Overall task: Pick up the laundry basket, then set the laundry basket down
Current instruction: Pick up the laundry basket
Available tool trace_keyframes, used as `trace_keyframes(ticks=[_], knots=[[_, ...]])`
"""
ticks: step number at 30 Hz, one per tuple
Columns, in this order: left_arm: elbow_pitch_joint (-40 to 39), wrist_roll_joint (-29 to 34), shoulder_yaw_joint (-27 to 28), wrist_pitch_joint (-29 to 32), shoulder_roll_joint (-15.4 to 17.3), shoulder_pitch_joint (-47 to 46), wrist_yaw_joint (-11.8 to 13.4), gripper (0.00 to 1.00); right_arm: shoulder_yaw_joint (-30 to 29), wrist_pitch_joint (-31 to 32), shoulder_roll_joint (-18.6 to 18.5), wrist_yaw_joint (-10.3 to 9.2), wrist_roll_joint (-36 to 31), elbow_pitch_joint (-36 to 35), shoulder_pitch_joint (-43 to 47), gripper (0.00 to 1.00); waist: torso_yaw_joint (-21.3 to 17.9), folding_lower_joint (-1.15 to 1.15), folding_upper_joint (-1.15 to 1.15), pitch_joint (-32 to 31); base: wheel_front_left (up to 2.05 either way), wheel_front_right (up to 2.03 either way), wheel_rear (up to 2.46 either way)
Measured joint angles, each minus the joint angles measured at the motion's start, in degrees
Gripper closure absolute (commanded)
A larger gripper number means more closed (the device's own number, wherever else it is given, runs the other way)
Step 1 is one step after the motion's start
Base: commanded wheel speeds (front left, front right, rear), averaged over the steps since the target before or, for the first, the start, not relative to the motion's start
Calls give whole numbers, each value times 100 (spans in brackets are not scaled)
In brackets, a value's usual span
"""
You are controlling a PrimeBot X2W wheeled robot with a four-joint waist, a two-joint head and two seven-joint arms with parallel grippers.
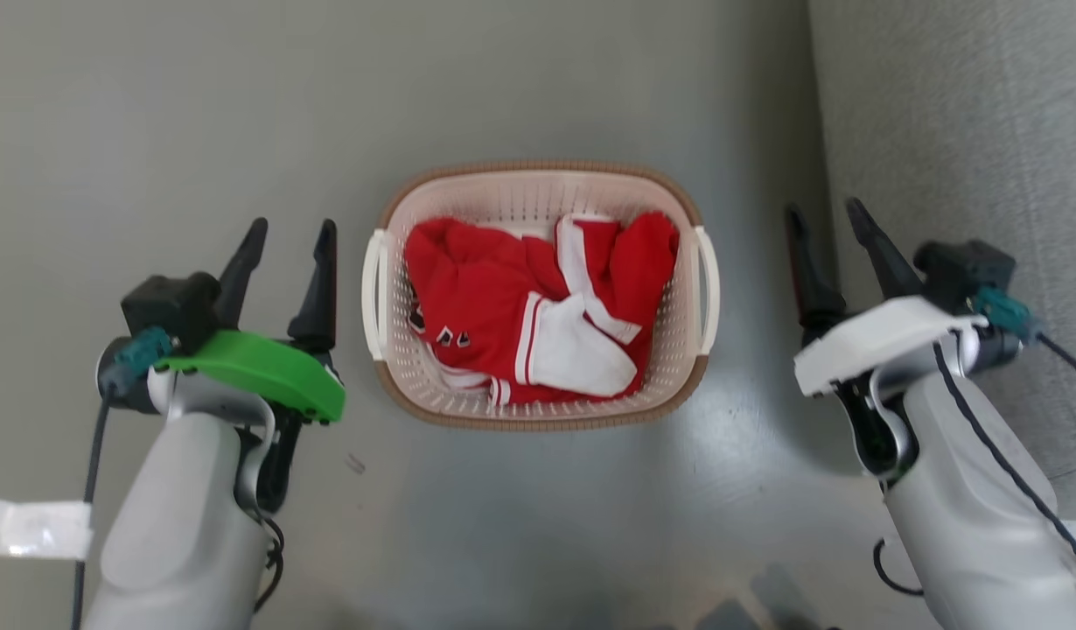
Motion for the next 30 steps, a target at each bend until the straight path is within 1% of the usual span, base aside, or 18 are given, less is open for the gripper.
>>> trace_keyframes(ticks=[5, 9, 17, 30], knots=[[344, -207, -40, 113, 74, -344, -1, 0, 102, 76, 85, 32, 1, 352, -410, 0, 17, 0, 0, 368, 0, 0, 0], [573, -256, -204, 212, 164, -668, -1, 0, 111, 131, 94, 32, 21, 654, -674, 0, 23, 0, 0, 661, 0, 0, 0], [924, -514, -465, 358, 232, -1181, -2, 0, 203, 253, 177, 51, 103, 1174, -1241, 0, 15, 0, 0, 1253, 0, 0, 0], [1405, -910, -1039, 559, 247, -1897, -2, 0, 442, 508, 232, 113, 183, 2102, -1981, 0, 2, 1, 0, 2107, 0, 0, 0]])
